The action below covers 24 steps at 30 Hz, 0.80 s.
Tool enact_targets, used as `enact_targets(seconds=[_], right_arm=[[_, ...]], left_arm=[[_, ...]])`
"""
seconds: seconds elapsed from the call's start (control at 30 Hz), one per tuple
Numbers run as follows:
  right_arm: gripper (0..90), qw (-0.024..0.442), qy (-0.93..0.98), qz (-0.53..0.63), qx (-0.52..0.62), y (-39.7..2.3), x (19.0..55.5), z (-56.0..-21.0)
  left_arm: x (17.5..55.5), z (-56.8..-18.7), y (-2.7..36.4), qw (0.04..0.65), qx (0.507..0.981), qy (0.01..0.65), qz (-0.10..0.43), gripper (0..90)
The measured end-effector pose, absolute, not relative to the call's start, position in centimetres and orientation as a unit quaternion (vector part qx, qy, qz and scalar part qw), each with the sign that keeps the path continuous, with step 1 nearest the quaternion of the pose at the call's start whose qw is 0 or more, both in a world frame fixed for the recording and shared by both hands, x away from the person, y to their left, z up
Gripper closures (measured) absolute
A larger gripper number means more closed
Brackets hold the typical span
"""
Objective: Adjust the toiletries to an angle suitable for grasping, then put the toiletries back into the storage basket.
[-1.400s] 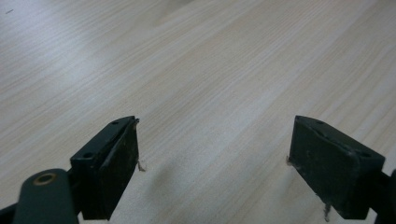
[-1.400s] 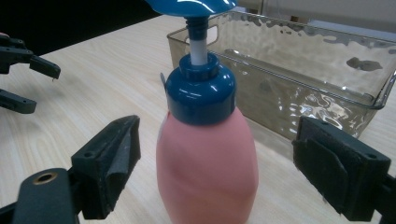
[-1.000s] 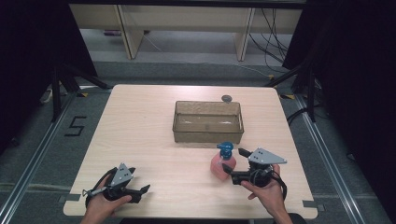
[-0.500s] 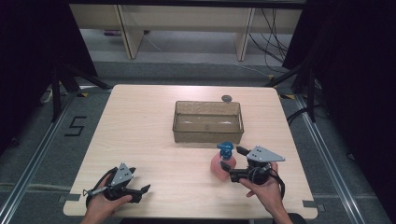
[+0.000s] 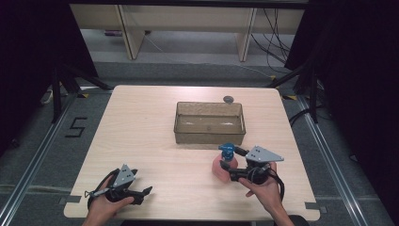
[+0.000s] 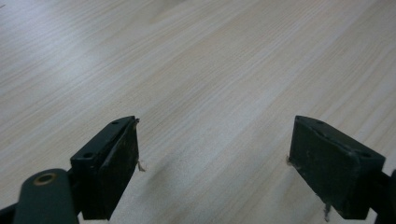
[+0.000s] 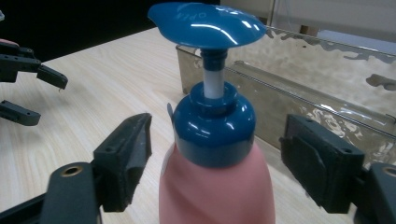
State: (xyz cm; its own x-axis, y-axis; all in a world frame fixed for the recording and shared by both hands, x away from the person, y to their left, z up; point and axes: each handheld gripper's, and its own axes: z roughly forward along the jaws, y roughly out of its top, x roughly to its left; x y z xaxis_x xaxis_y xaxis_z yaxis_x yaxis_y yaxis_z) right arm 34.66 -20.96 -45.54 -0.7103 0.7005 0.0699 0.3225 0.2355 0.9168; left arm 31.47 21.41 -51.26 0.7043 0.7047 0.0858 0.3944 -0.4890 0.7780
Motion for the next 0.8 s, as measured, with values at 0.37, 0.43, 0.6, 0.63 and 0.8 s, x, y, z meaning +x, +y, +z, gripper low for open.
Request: enact_targets(seconds=[0.37,0.43,0.6,0.63,0.8], right_arm=[[30.8,0.182,0.773,0.515,0.324,-20.2,35.1,-45.7],[31.6,0.194,0.772,0.515,0.319,-20.2,35.2,-45.7],[33.9,0.182,0.772,0.518,0.321,-20.0,35.4,-45.9],[34.1,0.185,0.772,0.518,0.317,-20.0,35.5,-45.9],[34.7,0.178,0.770,0.518,0.328,-19.7,35.4,-45.9]], left_arm=[[31.2,-51.2,21.3,0.391,0.835,0.336,0.193,15.5],[31.2,-51.2,21.3,0.391,0.835,0.335,0.194,15.5],[31.2,-51.1,21.4,0.387,0.838,0.330,0.196,15.5],[31.2,-51.1,21.4,0.388,0.838,0.330,0.196,15.5],[31.3,-51.1,21.5,0.385,0.840,0.321,0.206,15.5]])
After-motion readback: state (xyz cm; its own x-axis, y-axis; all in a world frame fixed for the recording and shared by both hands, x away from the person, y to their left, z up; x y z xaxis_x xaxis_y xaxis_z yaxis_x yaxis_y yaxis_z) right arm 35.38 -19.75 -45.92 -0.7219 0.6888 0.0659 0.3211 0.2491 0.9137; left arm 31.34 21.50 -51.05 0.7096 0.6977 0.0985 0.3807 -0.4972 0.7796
